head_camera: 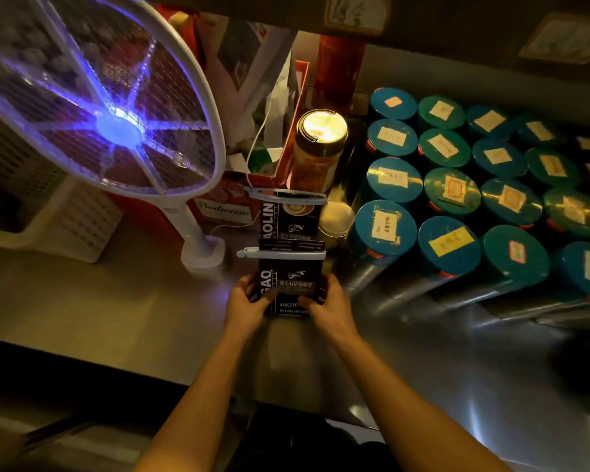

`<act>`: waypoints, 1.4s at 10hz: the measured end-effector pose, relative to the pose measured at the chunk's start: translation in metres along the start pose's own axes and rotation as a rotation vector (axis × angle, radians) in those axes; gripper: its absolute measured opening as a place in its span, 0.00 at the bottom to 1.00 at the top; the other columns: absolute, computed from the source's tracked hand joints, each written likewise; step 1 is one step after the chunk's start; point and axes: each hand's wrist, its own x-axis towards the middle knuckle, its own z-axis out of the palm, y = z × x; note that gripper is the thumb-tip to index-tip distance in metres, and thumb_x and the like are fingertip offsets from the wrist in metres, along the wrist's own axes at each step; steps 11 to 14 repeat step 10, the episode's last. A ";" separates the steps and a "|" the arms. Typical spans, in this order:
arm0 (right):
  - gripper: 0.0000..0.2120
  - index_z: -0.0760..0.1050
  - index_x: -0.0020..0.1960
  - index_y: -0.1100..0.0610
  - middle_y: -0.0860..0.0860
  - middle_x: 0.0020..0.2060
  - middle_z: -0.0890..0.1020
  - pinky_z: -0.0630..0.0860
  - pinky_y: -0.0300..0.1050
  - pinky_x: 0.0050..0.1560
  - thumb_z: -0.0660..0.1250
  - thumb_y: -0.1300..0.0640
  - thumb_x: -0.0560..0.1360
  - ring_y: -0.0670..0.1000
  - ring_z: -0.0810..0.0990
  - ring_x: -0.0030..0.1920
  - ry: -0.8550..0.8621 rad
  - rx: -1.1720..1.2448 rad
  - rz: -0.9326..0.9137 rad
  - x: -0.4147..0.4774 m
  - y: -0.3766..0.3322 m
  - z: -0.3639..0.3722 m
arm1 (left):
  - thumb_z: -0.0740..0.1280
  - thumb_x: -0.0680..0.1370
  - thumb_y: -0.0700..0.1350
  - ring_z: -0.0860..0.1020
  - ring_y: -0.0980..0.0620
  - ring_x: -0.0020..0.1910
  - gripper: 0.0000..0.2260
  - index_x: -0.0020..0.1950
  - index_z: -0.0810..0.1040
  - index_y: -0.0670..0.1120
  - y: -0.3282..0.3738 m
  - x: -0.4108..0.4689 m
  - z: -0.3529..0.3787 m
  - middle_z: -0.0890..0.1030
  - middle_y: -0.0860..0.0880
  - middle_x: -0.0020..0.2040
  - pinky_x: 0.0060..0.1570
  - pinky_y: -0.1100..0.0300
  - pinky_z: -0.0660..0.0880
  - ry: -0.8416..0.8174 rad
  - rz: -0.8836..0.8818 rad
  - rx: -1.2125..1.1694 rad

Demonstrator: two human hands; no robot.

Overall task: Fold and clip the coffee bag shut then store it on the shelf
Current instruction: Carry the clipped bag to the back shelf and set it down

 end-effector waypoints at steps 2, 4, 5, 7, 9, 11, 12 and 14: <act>0.25 0.67 0.70 0.54 0.54 0.64 0.77 0.73 0.51 0.66 0.69 0.60 0.75 0.52 0.75 0.65 0.018 -0.012 0.023 0.013 -0.003 0.003 | 0.73 0.73 0.49 0.80 0.43 0.57 0.15 0.58 0.76 0.50 0.000 0.018 0.002 0.81 0.45 0.58 0.55 0.39 0.78 -0.016 -0.010 0.092; 0.22 0.68 0.69 0.55 0.55 0.63 0.79 0.74 0.46 0.63 0.67 0.61 0.76 0.53 0.77 0.64 0.039 -0.053 -0.021 0.020 -0.008 0.007 | 0.71 0.75 0.41 0.77 0.45 0.60 0.21 0.68 0.72 0.45 0.009 0.026 0.007 0.78 0.47 0.57 0.61 0.42 0.75 -0.062 0.059 0.117; 0.22 0.68 0.69 0.55 0.55 0.63 0.78 0.74 0.44 0.62 0.66 0.62 0.77 0.49 0.76 0.62 0.049 -0.049 -0.040 0.019 -0.010 0.004 | 0.71 0.75 0.39 0.76 0.47 0.60 0.23 0.69 0.71 0.45 0.011 0.027 0.008 0.78 0.45 0.61 0.63 0.47 0.73 -0.069 0.096 0.154; 0.23 0.68 0.71 0.56 0.54 0.64 0.77 0.71 0.38 0.58 0.65 0.62 0.77 0.43 0.73 0.60 0.072 -0.039 -0.100 0.010 -0.018 0.004 | 0.71 0.75 0.40 0.76 0.46 0.62 0.24 0.69 0.69 0.45 0.009 0.020 0.006 0.78 0.48 0.60 0.62 0.49 0.74 -0.082 0.204 0.195; 0.22 0.67 0.71 0.57 0.54 0.66 0.76 0.71 0.37 0.58 0.66 0.61 0.78 0.48 0.73 0.66 0.113 -0.057 -0.147 -0.009 -0.026 0.001 | 0.70 0.77 0.45 0.76 0.53 0.61 0.23 0.70 0.69 0.47 0.018 -0.001 0.005 0.77 0.53 0.61 0.58 0.56 0.74 -0.089 0.324 0.184; 0.22 0.67 0.71 0.57 0.54 0.67 0.76 0.70 0.35 0.57 0.65 0.60 0.78 0.50 0.73 0.68 0.134 -0.075 -0.180 -0.014 -0.034 -0.002 | 0.68 0.78 0.44 0.71 0.57 0.61 0.24 0.73 0.65 0.46 0.026 -0.010 0.008 0.74 0.54 0.61 0.55 0.59 0.70 -0.066 0.337 0.173; 0.22 0.67 0.71 0.57 0.54 0.67 0.76 0.70 0.35 0.57 0.65 0.60 0.78 0.50 0.73 0.68 0.134 -0.075 -0.180 -0.014 -0.034 -0.002 | 0.68 0.78 0.44 0.71 0.57 0.61 0.24 0.73 0.65 0.46 0.026 -0.010 0.008 0.74 0.54 0.61 0.55 0.59 0.70 -0.066 0.337 0.173; 0.22 0.67 0.71 0.57 0.54 0.67 0.76 0.70 0.35 0.57 0.65 0.60 0.78 0.50 0.73 0.68 0.134 -0.075 -0.180 -0.014 -0.034 -0.002 | 0.68 0.78 0.44 0.71 0.57 0.61 0.24 0.73 0.65 0.46 0.026 -0.010 0.008 0.74 0.54 0.61 0.55 0.59 0.70 -0.066 0.337 0.173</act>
